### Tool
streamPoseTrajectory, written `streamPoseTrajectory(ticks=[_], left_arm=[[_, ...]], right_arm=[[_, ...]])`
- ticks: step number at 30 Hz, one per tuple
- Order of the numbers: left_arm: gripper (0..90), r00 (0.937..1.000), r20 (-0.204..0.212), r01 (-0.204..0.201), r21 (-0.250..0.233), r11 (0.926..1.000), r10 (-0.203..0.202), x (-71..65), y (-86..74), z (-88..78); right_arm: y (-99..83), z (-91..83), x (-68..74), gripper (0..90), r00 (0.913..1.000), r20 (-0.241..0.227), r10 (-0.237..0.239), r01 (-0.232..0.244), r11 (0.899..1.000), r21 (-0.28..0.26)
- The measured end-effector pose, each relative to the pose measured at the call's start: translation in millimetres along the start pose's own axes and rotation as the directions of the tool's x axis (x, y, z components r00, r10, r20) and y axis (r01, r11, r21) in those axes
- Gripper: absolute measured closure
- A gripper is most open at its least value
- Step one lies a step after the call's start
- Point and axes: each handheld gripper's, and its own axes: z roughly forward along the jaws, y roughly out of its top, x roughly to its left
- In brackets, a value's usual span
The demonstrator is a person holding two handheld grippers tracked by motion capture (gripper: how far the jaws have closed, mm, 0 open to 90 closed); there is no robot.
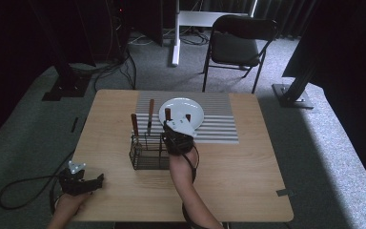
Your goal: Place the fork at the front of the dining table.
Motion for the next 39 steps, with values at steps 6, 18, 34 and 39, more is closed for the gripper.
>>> streamPoseTrajectory(ticks=[6, 18, 34, 39], left_arm=[[0.6, 1.0000, 0.000, 0.000, 0.000, 1.0000, 0.000, 0.0, 0.0, 0.0], [0.6, 1.0000, 0.000, 0.000, 0.000, 1.0000, 0.000, 0.0, 0.0, 0.0], [0.6, 1.0000, 0.000, 0.000, 0.000, 1.0000, 0.000, 0.0, 0.0, 0.0], [0.6, 1.0000, 0.000, 0.000, 0.000, 1.0000, 0.000, 0.0, 0.0, 0.0]], right_arm=[[26.6, -13.6, -7.1, 76.2, 0.9998, -0.012, 0.016, -0.017, 0.999, -0.049], [60.6, -10.7, -13.3, 76.2, 1.0000, -0.004, 0.007, -0.007, 0.996, -0.084], [91.9, 11.6, -38.2, 76.1, 0.9997, 0.017, 0.018, -0.016, 0.992, -0.127], [94.2, 20.3, -54.5, 76.2, 0.9982, 0.057, 0.016, -0.009, 0.993, -0.119]])
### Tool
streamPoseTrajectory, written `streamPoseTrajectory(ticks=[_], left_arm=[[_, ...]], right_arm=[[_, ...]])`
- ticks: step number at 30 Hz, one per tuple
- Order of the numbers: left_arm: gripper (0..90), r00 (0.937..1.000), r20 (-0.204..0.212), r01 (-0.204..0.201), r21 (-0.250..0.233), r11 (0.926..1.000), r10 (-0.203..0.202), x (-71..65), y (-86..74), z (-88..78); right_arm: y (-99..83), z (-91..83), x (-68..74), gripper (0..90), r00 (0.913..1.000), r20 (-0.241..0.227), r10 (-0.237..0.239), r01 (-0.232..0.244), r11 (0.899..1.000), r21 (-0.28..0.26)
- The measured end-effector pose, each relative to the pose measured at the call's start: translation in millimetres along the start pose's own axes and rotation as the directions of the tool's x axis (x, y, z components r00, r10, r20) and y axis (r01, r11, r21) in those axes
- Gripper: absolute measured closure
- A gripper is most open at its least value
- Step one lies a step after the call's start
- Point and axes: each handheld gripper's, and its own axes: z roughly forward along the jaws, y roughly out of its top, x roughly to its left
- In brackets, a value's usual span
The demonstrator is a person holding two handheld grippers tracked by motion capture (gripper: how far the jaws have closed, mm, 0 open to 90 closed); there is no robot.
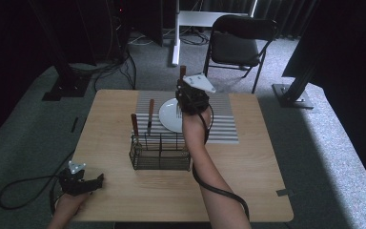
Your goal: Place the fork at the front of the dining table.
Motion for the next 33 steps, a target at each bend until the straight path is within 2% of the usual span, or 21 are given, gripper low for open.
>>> streamPoseTrajectory(ticks=[5, 12, 15, 21, 24, 29, 33], left_arm=[[0.6, 1.0000, 0.000, 0.000, -0.001, 1.0000, 0.000, 0.0, 0.0, 0.0], [0.6, 1.0000, -0.001, 0.000, -0.001, 1.0000, 0.000, 0.0, 0.0, 0.1], [0.6, 1.0000, -0.001, 0.000, -0.001, 1.0000, 0.000, 0.0, -0.1, 0.1], [0.6, 1.0000, 0.000, 0.000, 0.000, 1.0000, 0.000, 0.0, -0.1, 0.0], [0.6, 1.0000, 0.000, -0.001, 0.000, 1.0000, 0.001, 0.0, -0.1, 0.0], [0.6, 1.0000, 0.000, 0.000, 0.000, 1.0000, 0.000, 0.0, -0.1, 0.0], [0.6, 1.0000, 0.000, 0.000, 0.000, 1.0000, 0.000, 0.0, -0.1, 0.0]], right_arm=[[-3.4, 7.6, -18.1, 76.2, 0.9992, 0.037, -0.012, 0.011, 1.000, 0.010], [-13.6, 14.6, -48.4, 76.2, 0.9960, 0.090, -0.002, -0.003, 0.999, 0.053], [-20.8, 17.1, -57.0, 76.1, 0.9936, 0.112, -0.013, 0.005, 0.997, 0.073], [-45.0, 23.1, -71.4, 76.1, 0.9894, 0.136, -0.050, 0.032, 0.991, 0.130], [-59.3, 26.9, -82.2, 76.1, 0.9887, 0.145, -0.039, 0.016, 0.987, 0.158], [-78.9, 34.5, -93.5, 76.1, 0.9862, 0.162, -0.036, 0.002, 0.979, 0.205], [-90.9, 41.0, -99.6, 76.1, 0.9872, 0.159, -0.016, -0.022, 0.972, 0.235]])
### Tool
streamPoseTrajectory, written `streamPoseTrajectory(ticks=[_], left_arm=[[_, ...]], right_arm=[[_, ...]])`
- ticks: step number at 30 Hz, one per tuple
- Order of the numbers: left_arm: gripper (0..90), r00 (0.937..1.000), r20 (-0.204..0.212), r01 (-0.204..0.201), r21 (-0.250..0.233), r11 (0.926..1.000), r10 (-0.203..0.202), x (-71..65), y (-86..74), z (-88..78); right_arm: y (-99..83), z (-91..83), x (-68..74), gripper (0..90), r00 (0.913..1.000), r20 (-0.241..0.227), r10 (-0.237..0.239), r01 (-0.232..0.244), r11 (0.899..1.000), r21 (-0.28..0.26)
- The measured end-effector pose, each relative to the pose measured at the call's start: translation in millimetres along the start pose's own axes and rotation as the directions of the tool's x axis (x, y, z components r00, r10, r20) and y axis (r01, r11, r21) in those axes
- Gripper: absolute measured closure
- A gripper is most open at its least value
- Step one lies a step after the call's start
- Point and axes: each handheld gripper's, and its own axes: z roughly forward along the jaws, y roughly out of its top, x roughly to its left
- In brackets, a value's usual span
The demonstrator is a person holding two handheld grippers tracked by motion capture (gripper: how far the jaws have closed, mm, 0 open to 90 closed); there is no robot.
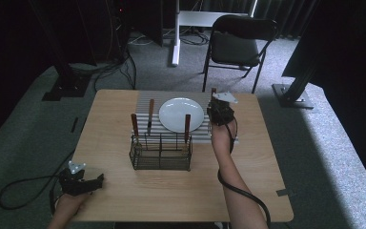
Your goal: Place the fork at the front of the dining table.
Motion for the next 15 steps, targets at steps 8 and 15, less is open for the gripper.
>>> streamPoseTrajectory(ticks=[8, 15], left_arm=[[0.6, 1.0000, 0.000, 0.000, 0.000, 1.0000, 0.000, 0.0, 0.0, 0.0], [0.6, 1.0000, 0.000, 0.000, 0.000, 1.0000, 0.000, 0.0, 0.0, 0.0]], right_arm=[[-17.3, 17.6, -3.8, 76.2, 1.0000, -0.001, 0.009, -0.009, 0.999, 0.045], [-29.5, 36.4, -5.6, 76.2, 0.9999, 0.002, 0.014, -0.014, 0.996, 0.087]])
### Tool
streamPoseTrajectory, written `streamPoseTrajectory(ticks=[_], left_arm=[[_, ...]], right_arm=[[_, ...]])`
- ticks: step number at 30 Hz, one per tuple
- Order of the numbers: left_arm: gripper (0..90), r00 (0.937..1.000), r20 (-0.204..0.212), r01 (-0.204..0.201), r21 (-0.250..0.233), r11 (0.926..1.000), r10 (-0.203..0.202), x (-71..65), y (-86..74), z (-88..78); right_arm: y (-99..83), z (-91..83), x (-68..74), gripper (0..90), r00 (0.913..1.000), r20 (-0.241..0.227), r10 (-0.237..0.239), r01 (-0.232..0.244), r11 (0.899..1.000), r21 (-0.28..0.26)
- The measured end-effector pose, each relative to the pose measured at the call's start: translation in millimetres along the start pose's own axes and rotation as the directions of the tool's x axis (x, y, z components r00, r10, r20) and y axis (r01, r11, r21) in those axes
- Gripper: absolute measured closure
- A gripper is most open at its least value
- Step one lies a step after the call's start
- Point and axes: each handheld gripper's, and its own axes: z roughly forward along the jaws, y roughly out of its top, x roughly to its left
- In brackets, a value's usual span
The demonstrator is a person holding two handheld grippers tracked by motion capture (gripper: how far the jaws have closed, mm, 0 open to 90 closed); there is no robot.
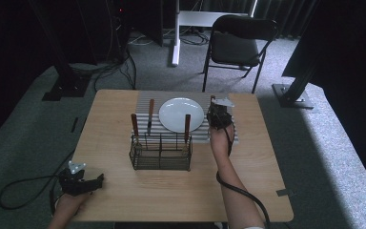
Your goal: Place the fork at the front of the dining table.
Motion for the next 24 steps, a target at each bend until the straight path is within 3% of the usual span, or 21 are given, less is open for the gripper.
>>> streamPoseTrajectory(ticks=[3, 7, 16, 24], left_arm=[[0.6, 1.0000, 0.000, 0.000, 0.000, 1.0000, 0.000, 0.0, 0.0, 0.0], [0.6, 1.0000, 0.000, 0.000, 0.000, 1.0000, 0.000, 0.0, 0.0, 0.0], [0.6, 1.0000, 0.000, 0.000, 0.000, 1.0000, 0.000, 0.0, 0.0, 0.0], [0.6, 1.0000, 0.000, 0.000, 0.000, 1.0000, 0.000, 0.0, 0.0, 0.0]], right_arm=[[-0.7, 8.3, -0.2, 76.1, 0.9999, 0.006, -0.009, 0.009, 1.000, 0.015], [0.5, 20.3, -2.4, 76.1, 0.9996, -0.002, 0.028, -0.028, 0.999, 0.037], [6.3, 50.6, -6.5, 76.2, 0.9987, 0.017, 0.048, -0.050, 0.995, 0.092], [8.6, 88.6, -15.5, 76.1, 0.9913, 0.047, 0.123, -0.130, 0.973, 0.190]])
